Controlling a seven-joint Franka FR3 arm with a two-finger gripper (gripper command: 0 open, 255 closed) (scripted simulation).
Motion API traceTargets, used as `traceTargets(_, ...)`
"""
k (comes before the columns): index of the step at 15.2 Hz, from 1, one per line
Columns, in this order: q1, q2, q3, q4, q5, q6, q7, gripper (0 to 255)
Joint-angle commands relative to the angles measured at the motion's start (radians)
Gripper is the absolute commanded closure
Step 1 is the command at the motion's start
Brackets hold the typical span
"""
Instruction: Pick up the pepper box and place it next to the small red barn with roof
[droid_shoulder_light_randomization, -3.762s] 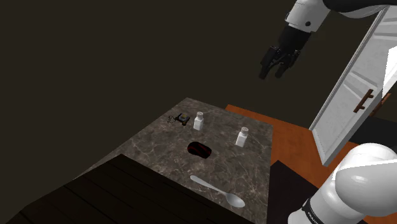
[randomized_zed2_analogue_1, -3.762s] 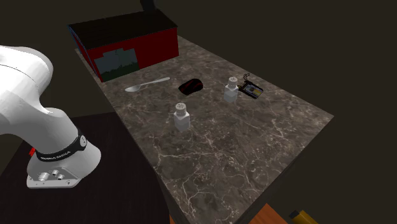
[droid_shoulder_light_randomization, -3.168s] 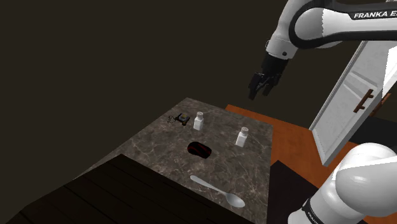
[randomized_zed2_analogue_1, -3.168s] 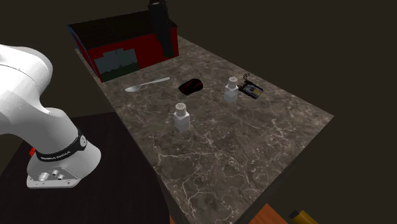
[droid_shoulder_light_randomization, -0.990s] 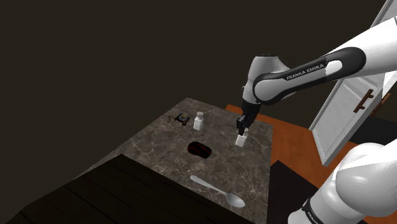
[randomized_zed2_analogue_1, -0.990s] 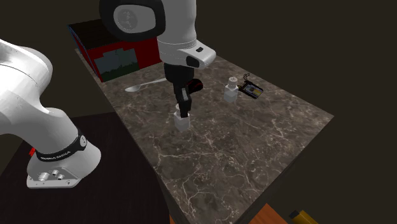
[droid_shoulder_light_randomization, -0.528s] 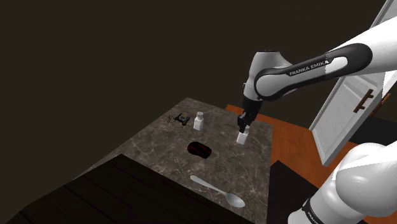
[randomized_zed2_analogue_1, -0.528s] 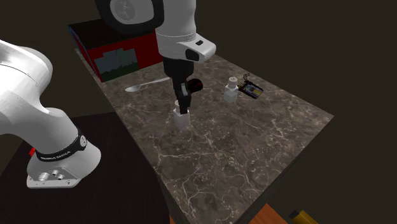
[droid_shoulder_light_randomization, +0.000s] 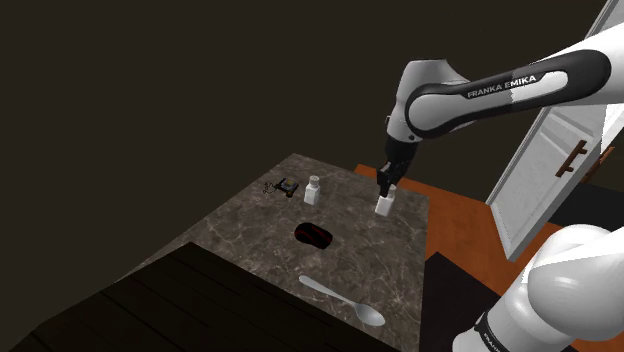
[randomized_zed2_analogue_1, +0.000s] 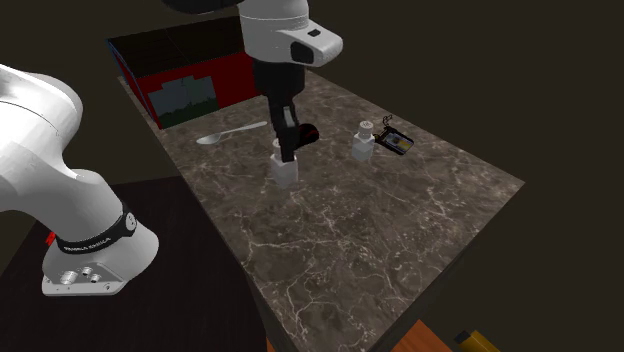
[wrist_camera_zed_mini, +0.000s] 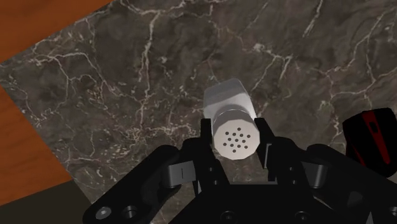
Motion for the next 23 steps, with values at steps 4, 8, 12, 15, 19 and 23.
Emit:
traceTargets(4, 0.0, -0.028, 0.0, 0.049, 0.002, -0.077, -0.004, 255)
traceTargets(8, 0.001, -0.044, 0.001, 0.091, 0.003, -0.136, -0.006, 255)
traceTargets(12, 0.001, -0.055, 0.002, 0.137, 0.005, -0.193, -0.008, 255)
traceTargets(15, 0.001, -0.061, 0.003, 0.173, 0.006, -0.235, -0.01, 255)
traceTargets(19, 0.002, -0.065, 0.004, 0.224, 0.007, -0.289, -0.012, 255)
traceTargets(23, 0.002, -0.066, 0.005, 0.277, 0.008, -0.343, -0.014, 255)
